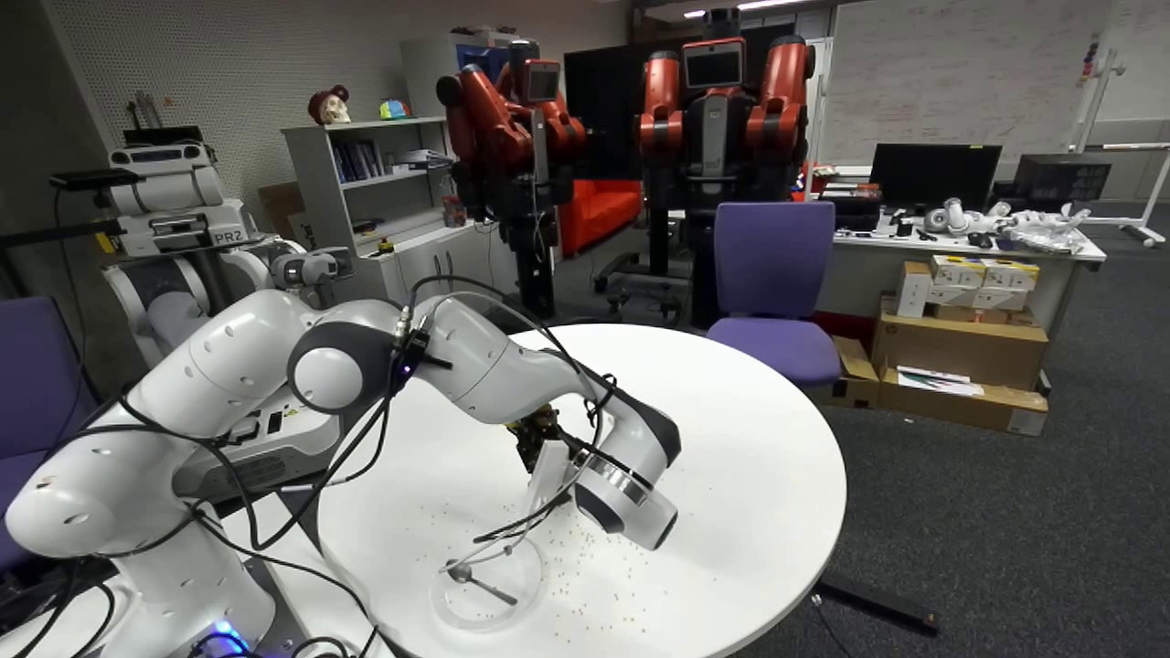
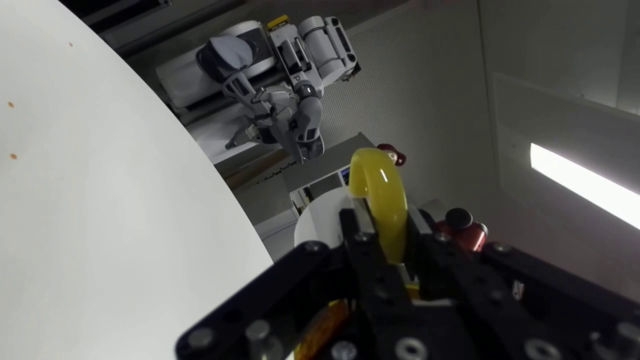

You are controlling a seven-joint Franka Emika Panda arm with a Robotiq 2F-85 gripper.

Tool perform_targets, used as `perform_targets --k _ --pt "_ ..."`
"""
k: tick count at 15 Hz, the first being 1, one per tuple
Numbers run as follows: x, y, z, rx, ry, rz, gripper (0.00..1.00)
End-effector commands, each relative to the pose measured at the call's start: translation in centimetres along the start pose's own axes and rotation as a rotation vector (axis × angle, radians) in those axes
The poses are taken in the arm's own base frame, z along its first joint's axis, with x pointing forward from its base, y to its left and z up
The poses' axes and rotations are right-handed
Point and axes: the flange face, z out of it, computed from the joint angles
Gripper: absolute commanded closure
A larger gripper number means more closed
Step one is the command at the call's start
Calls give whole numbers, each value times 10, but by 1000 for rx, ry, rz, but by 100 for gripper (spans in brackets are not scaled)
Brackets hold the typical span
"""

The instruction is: Pour the liquid from the mug on the left into the mug on the right.

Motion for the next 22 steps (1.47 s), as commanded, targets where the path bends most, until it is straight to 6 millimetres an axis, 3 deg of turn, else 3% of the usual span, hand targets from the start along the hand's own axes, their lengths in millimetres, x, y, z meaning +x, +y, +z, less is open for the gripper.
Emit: perform_targets --k 1,22 --pt "-4 -15 -9 63 -37 9 95" --pt "-4 -16 -6 134 -69 16 95"
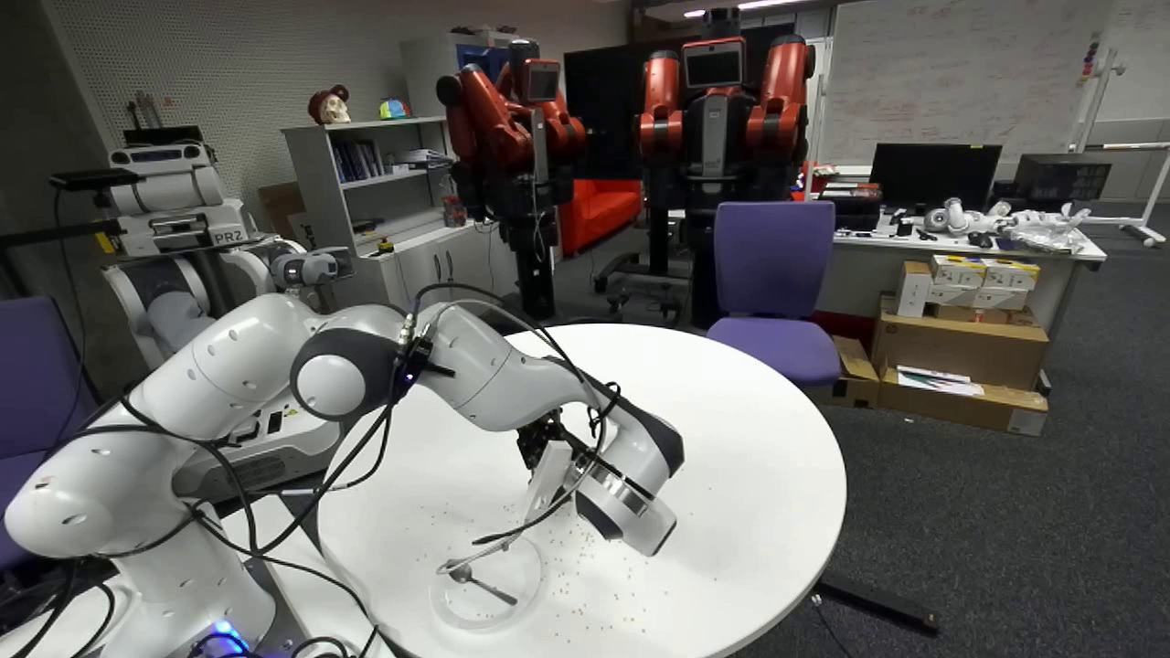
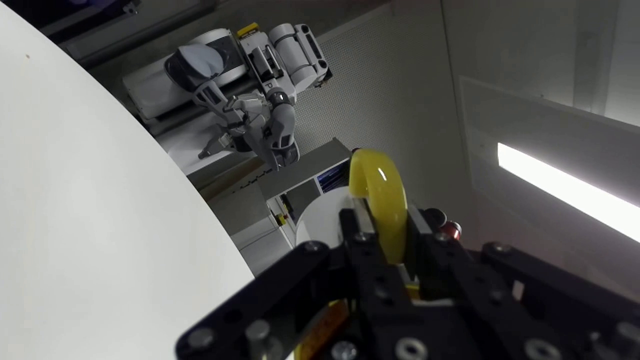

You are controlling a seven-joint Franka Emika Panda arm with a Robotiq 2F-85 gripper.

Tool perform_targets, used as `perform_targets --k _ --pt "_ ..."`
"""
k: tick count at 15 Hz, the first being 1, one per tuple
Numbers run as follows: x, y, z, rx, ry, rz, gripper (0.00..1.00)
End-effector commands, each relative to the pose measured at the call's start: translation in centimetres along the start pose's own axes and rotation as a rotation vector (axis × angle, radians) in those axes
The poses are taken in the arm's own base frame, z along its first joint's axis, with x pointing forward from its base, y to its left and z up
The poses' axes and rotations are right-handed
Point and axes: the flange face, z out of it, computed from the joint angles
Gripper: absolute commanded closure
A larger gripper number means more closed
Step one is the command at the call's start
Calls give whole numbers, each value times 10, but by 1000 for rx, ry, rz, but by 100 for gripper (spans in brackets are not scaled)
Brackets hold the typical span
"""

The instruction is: Pour the liquid from the mug on the left into the mug on the right.

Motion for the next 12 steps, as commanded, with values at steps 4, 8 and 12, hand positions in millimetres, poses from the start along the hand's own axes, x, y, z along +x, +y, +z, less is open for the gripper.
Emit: perform_targets --k 4,8,12 --pt "-5 -16 -3 69 -65 1 95" --pt "-5 -17 -2 81 -71 0 95" --pt "-4 -16 -3 86 -69 -2 95"
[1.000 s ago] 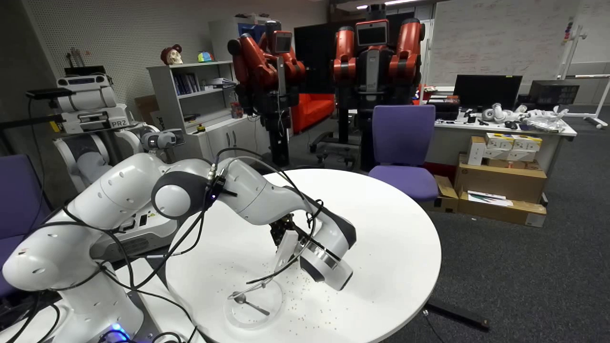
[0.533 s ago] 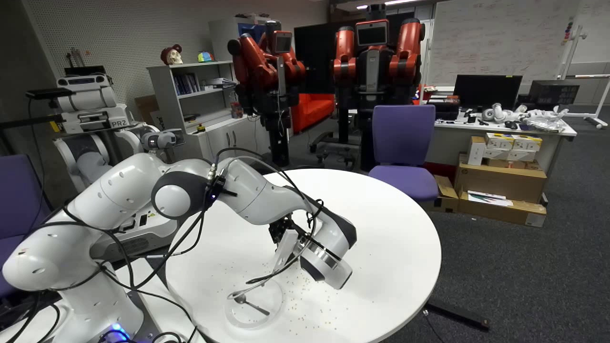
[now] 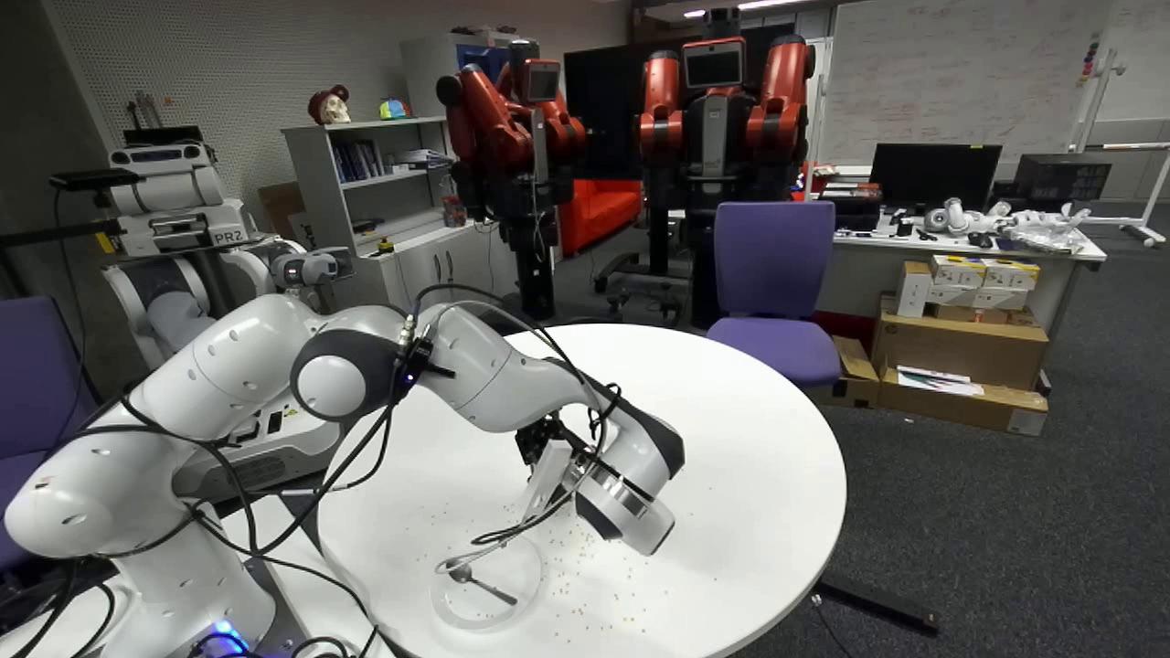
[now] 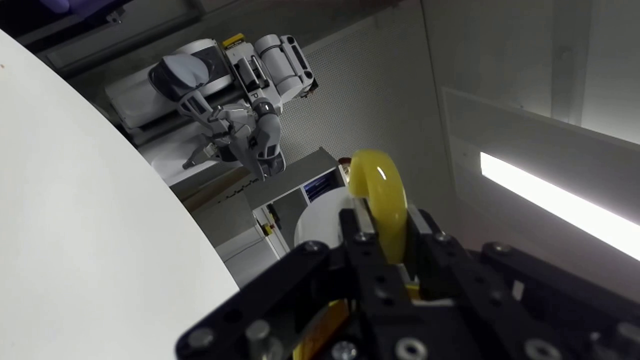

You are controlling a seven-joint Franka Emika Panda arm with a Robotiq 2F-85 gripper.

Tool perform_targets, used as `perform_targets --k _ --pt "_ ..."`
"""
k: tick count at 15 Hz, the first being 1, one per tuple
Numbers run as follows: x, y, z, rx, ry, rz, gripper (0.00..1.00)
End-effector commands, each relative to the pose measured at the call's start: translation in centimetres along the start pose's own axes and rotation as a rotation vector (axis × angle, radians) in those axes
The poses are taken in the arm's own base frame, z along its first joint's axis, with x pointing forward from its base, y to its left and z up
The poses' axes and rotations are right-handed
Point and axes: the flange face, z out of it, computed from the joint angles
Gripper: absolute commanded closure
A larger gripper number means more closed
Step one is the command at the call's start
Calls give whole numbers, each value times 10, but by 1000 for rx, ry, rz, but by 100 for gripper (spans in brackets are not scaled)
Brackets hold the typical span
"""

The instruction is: Pour the liquid from the mug on the left into the mug on the right.

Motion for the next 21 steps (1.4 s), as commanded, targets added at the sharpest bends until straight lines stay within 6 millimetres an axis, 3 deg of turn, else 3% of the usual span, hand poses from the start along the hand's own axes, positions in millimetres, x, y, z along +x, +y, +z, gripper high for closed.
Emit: perform_targets --k 1,21 --pt "-2 -13 -6 50 -45 5 95" --pt "-1 -10 -2 137 -86 -17 95"
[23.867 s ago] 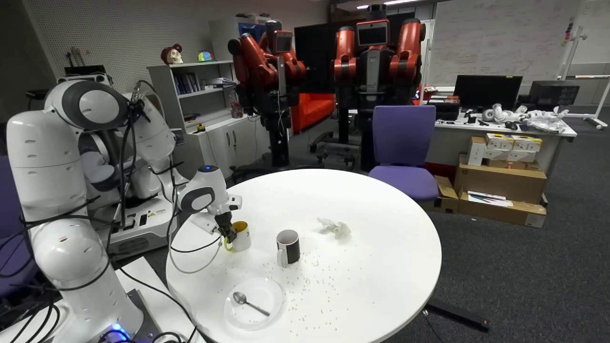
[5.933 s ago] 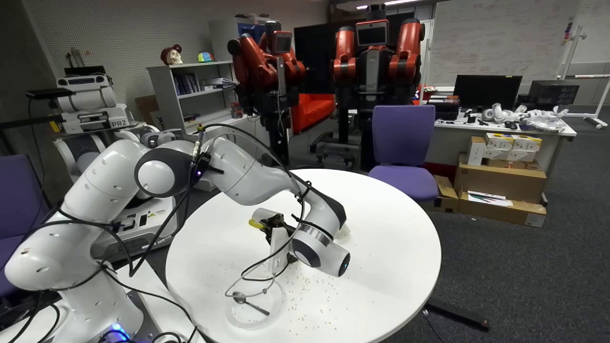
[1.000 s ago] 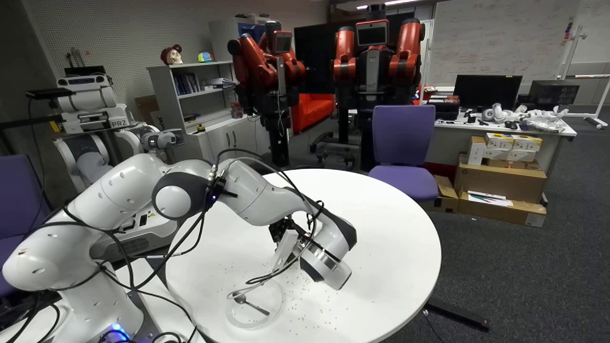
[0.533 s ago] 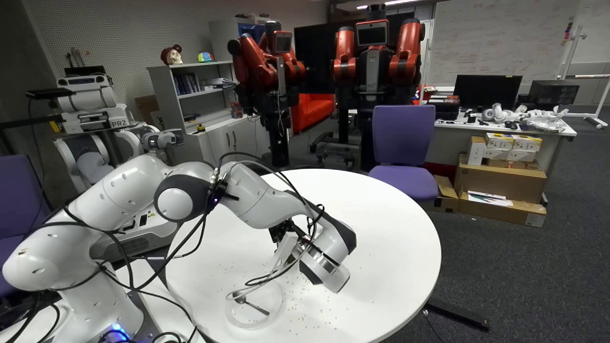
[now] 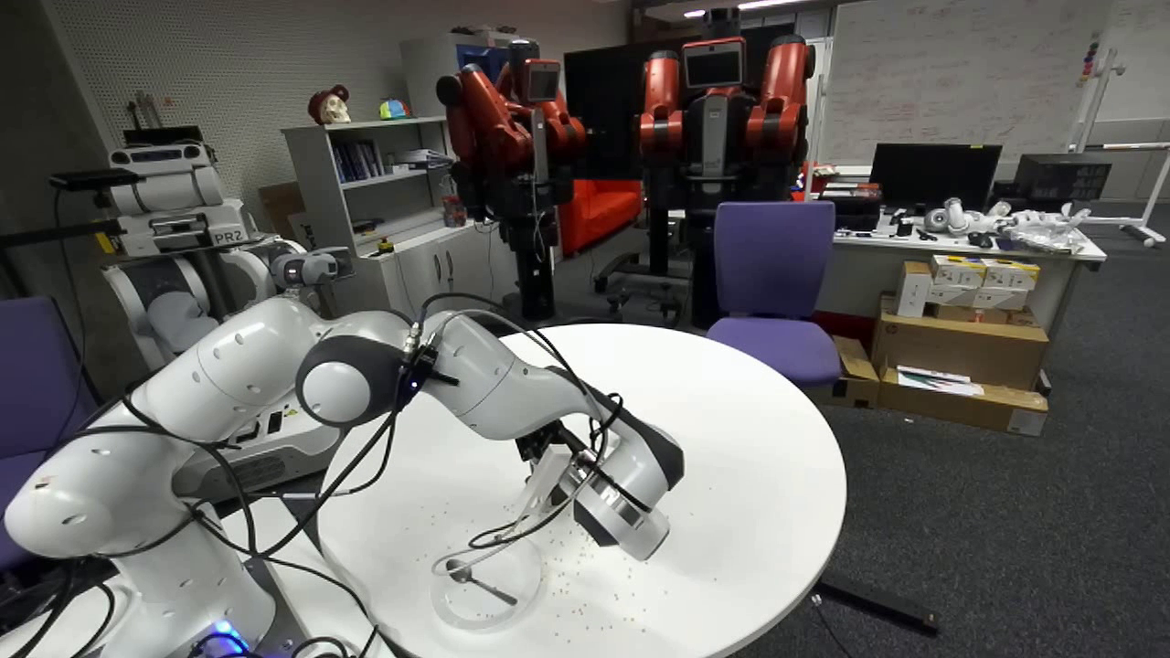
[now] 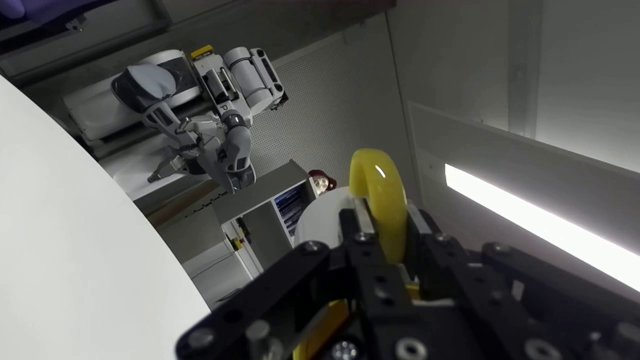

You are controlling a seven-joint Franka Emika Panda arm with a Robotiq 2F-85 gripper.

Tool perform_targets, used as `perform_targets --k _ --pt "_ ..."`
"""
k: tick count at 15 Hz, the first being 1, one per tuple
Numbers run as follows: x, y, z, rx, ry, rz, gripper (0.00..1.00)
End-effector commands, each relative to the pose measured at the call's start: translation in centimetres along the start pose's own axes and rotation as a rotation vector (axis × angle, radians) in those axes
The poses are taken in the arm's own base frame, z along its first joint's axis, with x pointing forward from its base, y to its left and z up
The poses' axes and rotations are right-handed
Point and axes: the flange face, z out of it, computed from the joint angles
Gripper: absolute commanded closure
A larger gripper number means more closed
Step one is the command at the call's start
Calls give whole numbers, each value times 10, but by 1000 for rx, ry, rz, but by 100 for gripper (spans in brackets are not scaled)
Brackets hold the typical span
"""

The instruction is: Pour the liquid from the mug on the left into the mug on the right.

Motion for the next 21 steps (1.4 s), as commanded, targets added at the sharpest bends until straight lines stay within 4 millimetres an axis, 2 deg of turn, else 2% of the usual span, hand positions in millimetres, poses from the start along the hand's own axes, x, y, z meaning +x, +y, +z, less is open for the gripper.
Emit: perform_targets --k 1,13,21 --pt "-1 -15 -5 53 -50 4 95" --pt "1 -14 -7 107 -46 37 95" --pt "4 -23 -3 100 -41 41 95"
